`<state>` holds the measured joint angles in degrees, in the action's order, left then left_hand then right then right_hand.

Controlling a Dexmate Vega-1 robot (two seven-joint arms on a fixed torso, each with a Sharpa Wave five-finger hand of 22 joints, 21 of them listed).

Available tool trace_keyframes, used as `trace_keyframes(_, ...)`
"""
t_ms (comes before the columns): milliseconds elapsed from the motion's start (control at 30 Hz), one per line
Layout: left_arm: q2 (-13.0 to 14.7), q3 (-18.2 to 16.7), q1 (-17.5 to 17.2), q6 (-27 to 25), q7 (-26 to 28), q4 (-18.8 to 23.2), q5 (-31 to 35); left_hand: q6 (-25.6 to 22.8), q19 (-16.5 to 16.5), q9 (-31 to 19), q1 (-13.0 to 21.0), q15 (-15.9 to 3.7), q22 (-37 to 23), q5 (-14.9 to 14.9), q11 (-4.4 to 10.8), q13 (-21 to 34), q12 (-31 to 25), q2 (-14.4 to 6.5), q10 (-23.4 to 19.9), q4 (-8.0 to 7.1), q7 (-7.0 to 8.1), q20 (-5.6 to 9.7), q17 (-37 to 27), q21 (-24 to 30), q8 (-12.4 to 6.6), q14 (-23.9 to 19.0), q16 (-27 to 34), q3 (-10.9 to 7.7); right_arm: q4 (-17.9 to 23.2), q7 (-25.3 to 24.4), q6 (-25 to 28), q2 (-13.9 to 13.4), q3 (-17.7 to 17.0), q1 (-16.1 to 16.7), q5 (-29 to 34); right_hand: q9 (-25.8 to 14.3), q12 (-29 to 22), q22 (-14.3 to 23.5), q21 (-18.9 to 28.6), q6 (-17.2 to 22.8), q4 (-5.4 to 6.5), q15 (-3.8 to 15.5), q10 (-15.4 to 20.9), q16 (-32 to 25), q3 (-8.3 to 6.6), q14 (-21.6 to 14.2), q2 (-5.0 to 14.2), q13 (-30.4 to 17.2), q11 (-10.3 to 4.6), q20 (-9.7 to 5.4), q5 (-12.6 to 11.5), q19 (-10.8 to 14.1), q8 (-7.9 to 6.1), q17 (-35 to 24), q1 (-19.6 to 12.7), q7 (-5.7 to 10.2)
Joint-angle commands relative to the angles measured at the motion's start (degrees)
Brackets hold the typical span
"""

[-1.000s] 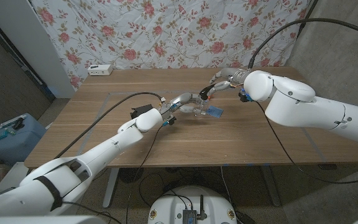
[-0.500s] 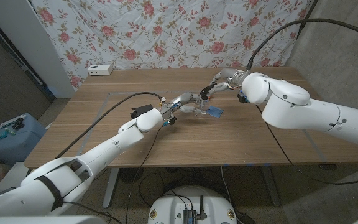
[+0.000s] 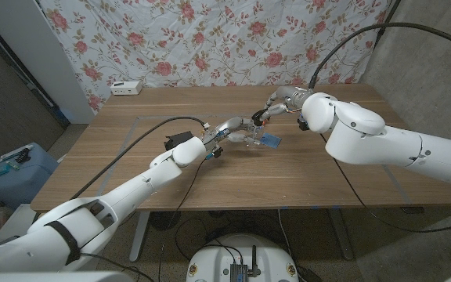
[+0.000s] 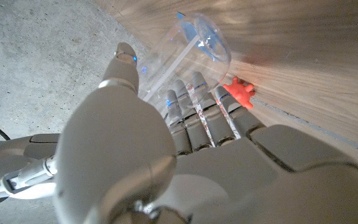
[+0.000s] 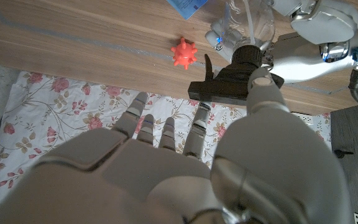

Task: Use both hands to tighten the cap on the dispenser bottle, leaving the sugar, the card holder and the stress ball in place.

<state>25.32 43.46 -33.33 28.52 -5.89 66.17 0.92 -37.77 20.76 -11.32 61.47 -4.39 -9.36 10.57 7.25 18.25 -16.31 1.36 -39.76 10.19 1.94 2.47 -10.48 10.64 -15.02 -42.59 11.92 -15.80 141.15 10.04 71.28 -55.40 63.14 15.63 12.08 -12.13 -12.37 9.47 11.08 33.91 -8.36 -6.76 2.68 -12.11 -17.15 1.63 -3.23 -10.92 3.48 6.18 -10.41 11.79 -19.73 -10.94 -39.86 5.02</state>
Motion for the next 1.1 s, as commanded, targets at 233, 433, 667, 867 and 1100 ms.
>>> trace_keyframes(233,-0.6,0.3,0.7,0.9,-0.3,-1.5,-0.3,-5.3,-0.2,-0.3,-0.9,-5.42,-0.1,-0.3,-0.04,0.2,0.2,-5.3,-0.4,-1.82,1.61,5.80,-0.1,-0.1,-0.11,-0.7,-0.1,-2.30,-0.9,-0.8,3.8,1.7,4.3,-3.2,0.7,-0.4,-0.4,0.2,0.1,3.7,0.38,0.05,1.4,-0.4,-0.12,-1.2,0.16,-0.2,0.09,-0.25,-0.3,0.9,-1.39,-0.1,0.8,-0.58)
trace_keyframes(433,-0.6,0.2,0.7,0.9,-0.1,-1.6,-0.2,-5.4,-0.2,-0.3,-0.9,-5.42,-0.1,-0.3,0.03,0.3,0.3,-5.3,-0.5,-1.80,1.55,5.81,-0.1,-0.1,-0.10,-0.8,-0.1,-2.32,-0.9,-1.8,6.4,2.4,6.8,-5.4,0.0,-0.4,-0.5,0.2,0.1,5.5,0.82,-0.02,2.3,-0.5,0.07,-1.8,0.30,-0.2,0.24,-0.30,-0.3,1.3,-2.05,-0.2,1.7,-0.72)
trace_keyframes(667,-0.7,0.3,0.7,0.9,-0.2,-1.8,-0.3,-5.3,-0.2,-0.3,-1.0,-5.41,-0.1,-0.3,-0.09,0.3,0.3,-5.3,-0.6,-1.83,1.56,5.78,-0.2,-0.1,0.00,-0.8,-0.1,-2.33,-0.9,-4.3,8.7,3.0,10.2,-8.0,-0.7,-0.5,-0.7,0.2,0.1,8.4,1.34,0.13,4.0,-0.8,0.56,-2.9,0.15,-0.2,0.22,-0.23,-0.3,1.9,-3.20,-0.3,3.1,-0.58)
trace_keyframes(867,-0.7,0.3,0.7,0.8,-0.3,-1.8,-0.4,-5.4,-0.2,-0.4,-1.0,-5.40,-0.1,-0.3,-0.02,0.4,0.4,-5.3,-0.6,-1.80,1.63,5.75,-0.1,-0.1,0.03,-0.8,-0.1,-2.38,-0.8,-3.6,8.7,3.2,11.2,-8.3,1.6,-0.7,-0.9,0.2,0.2,12.8,1.41,0.68,6.1,-1.0,0.90,-4.1,-0.04,-0.2,-0.02,-0.20,-0.4,2.7,-5.05,-0.3,3.9,-0.35)
trace_keyframes(1100,-0.8,0.3,0.8,1.0,-0.3,-2.1,-0.5,-5.4,-0.2,-0.4,-1.1,-5.38,-0.1,-0.3,-0.07,0.5,0.5,-5.2,-0.6,-1.78,1.63,5.71,-0.1,-0.1,0.07,-0.8,-0.1,-2.40,-1.2,0.9,8.7,4.2,10.8,-6.2,9.5,-1.3,-1.1,0.2,0.2,16.4,1.31,1.36,8.4,-1.4,1.08,-6.1,-0.13,-0.2,-0.58,-0.16,-0.6,3.7,-7.00,-0.4,4.4,-0.36)
